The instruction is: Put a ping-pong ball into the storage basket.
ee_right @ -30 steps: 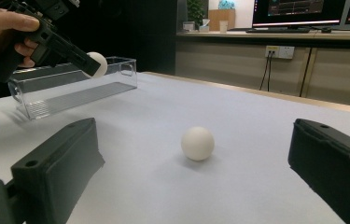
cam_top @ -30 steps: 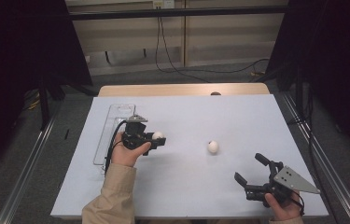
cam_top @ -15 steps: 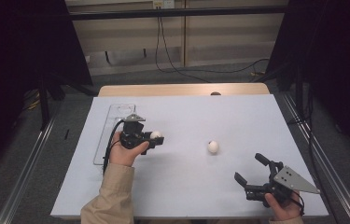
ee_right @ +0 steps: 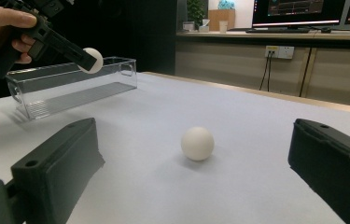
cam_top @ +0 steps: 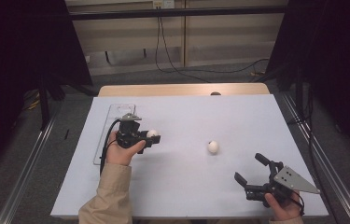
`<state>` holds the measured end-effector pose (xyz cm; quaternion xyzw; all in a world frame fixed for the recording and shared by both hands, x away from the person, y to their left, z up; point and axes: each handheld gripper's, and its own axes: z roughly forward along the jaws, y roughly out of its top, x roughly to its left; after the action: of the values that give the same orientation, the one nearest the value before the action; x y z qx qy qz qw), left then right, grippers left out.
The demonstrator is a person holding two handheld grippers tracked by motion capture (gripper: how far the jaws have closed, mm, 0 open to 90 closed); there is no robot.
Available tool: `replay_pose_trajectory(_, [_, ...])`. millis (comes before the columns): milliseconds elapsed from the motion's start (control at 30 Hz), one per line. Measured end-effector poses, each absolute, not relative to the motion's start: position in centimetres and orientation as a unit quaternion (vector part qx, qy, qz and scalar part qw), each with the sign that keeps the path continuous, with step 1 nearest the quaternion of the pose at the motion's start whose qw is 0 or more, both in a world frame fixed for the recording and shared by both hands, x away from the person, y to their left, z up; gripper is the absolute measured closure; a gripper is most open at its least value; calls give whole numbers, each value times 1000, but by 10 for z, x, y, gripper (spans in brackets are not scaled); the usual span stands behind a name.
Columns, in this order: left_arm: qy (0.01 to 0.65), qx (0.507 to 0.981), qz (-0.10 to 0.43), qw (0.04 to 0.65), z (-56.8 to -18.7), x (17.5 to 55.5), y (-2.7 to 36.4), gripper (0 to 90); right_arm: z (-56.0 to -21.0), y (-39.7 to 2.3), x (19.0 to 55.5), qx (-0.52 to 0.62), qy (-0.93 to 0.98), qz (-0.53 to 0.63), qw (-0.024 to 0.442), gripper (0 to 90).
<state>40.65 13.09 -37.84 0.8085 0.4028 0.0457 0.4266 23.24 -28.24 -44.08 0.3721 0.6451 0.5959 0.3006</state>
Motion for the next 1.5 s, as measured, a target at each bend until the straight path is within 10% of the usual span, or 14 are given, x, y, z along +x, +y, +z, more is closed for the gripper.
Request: replay_pose_trajectory(1500, [421,795,65,431,-373,408,151,509,-441,-282,233,371,646,596,300,14])
